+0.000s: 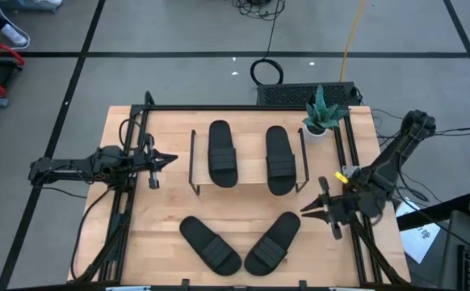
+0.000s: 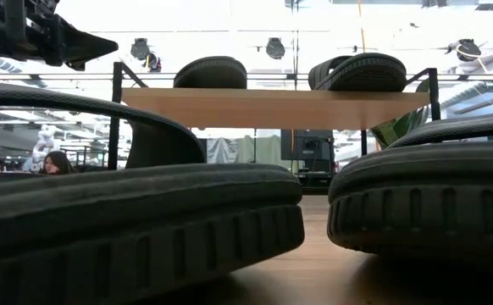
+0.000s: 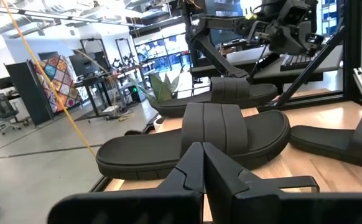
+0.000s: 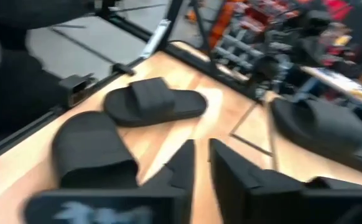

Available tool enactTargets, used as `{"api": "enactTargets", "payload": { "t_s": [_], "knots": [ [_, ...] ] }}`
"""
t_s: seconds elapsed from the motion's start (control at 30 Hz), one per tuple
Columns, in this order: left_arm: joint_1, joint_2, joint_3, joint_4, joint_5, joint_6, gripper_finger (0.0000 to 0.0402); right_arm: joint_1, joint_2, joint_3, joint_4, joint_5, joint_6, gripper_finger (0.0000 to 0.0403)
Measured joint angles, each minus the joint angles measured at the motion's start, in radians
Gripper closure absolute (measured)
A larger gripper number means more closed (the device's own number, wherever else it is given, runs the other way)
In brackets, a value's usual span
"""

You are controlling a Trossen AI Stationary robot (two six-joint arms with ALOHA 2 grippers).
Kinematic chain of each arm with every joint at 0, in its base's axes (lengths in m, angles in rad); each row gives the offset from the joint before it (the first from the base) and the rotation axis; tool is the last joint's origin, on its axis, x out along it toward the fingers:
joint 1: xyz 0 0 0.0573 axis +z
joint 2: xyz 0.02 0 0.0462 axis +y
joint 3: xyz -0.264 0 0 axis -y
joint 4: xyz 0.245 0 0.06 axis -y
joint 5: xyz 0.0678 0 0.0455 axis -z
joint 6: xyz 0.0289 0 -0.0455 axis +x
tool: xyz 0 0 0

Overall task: Pick and place slides into the shelf
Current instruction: Put the right black slide under the shelf

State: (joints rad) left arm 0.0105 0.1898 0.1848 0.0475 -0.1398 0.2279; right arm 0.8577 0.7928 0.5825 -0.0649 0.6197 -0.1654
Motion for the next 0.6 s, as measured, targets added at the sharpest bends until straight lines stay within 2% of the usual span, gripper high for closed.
{"api": "enactTargets", "payload": {
  "t_s": [0.07, 0.2, 0.33, 0.53, 0.6],
  "knots": [
    [0.0, 0.0, 0.0, 0.0, 0.0, 0.002, 0.04, -0.042, -0.02, -0.018, 0.011, -0.095, -0.031, 0.0393],
    [0.0, 0.0, 0.0, -0.013, 0.004, -0.001, 0.0394, -0.11, -0.053, -0.06, 0.123, -0.255, -0.146, 0.0391],
    [0.0, 0.0, 0.0, -0.065, 0.075, 0.01, 0.0396, -0.168, -0.08, -0.086, 0.186, -0.392, -0.247, 0.04],
    [0.0, 0.002, 0.0, -0.131, 0.123, 0.032, 0.0393, -0.317, -0.104, -0.086, 0.196, -0.512, -0.265, 0.0401],
    [0.0, 0.009, 0.0, -0.152, 0.155, 0.05, 0.0393, -0.379, -0.099, -0.086, 0.209, -0.608, -0.257, 0.0402]
  ]
}}
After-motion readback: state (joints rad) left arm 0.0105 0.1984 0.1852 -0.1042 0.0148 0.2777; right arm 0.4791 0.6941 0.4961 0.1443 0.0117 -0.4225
